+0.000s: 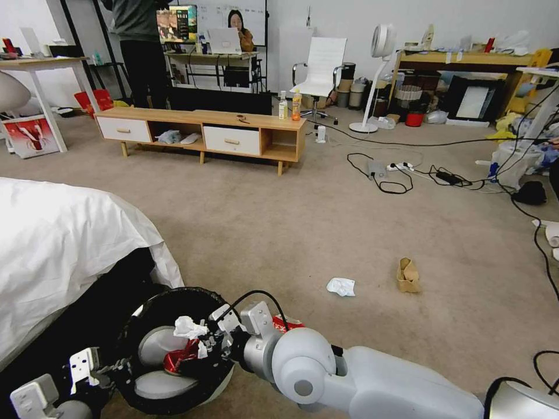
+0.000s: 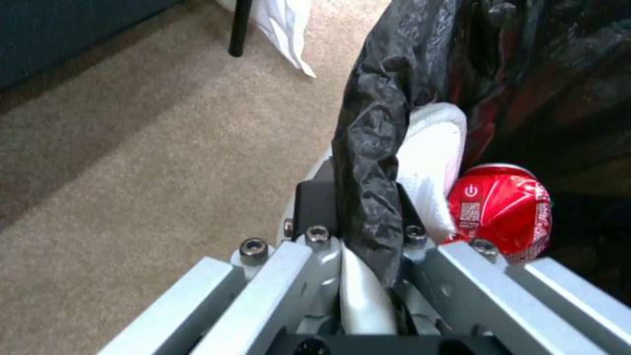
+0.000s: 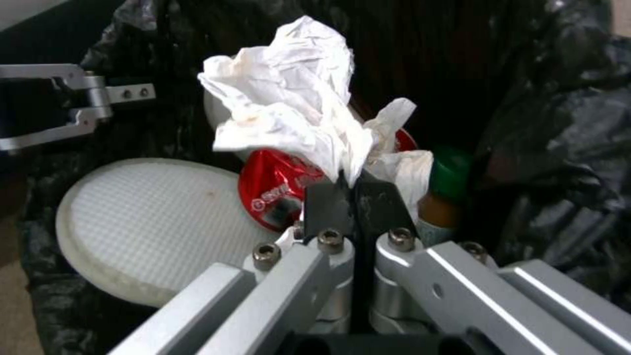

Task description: Pick up the trash bin and place the garbage on the floor into it.

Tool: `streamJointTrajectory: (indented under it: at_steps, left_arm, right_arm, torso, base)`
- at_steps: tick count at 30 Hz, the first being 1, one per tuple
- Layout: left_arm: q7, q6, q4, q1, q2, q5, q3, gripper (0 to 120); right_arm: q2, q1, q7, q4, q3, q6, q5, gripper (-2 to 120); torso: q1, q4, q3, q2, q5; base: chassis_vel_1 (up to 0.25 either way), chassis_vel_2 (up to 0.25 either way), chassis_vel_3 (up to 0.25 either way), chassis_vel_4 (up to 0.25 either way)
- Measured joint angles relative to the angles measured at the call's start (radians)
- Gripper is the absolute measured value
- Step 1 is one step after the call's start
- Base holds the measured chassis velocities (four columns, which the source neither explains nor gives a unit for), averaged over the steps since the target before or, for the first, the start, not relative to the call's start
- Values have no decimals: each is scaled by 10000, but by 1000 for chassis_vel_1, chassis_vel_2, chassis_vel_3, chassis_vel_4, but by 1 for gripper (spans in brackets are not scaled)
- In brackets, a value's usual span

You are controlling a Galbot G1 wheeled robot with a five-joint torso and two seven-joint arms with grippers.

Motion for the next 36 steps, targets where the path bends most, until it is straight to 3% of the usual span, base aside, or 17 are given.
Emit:
streamJointTrajectory:
  at_steps: [6,11,16,18,22,29,36]
  left_arm:
    - [4,0,46,-25,11,1,0,3]
    - [17,0,105,-57,34,1,-9,3]
    - [17,1,109,-62,39,1,-11,3]
    - [17,1,109,-72,41,-1,-9,3]
    - [18,2,124,-78,44,-3,-7,3]
    - [18,3,173,-83,13,8,6,3]
    - [18,3,163,-58,-17,29,8,3]
  right_arm:
    - [-11,-1,-1,-66,0,6,-75,5]
    - [-18,-10,-21,-103,-22,18,-144,30]
    - [-55,23,-29,-92,-17,18,-144,43]
    - [-92,48,-31,-46,5,18,-134,55]
    - [-113,51,-35,-12,29,19,-127,65]
    - [-180,59,0,263,313,21,-92,93]
    - [-243,114,73,563,539,24,-26,100]
  torso:
    - [0,1,0,0,0]
    - [0,1,0,0,0]
    - [0,1,0,0,0]
    - [0,0,0,0,0]
    - [0,0,0,0,0]
    - [0,1,0,0,0]
    - [0,1,0,0,0]
  base:
    - [0,0,0,0]
    - [0,0,0,0]
    - [0,0,0,0]
    - [0,0,0,0]
    - [0,0,0,0]
    - [0,0,0,0]
    - [0,0,0,0]
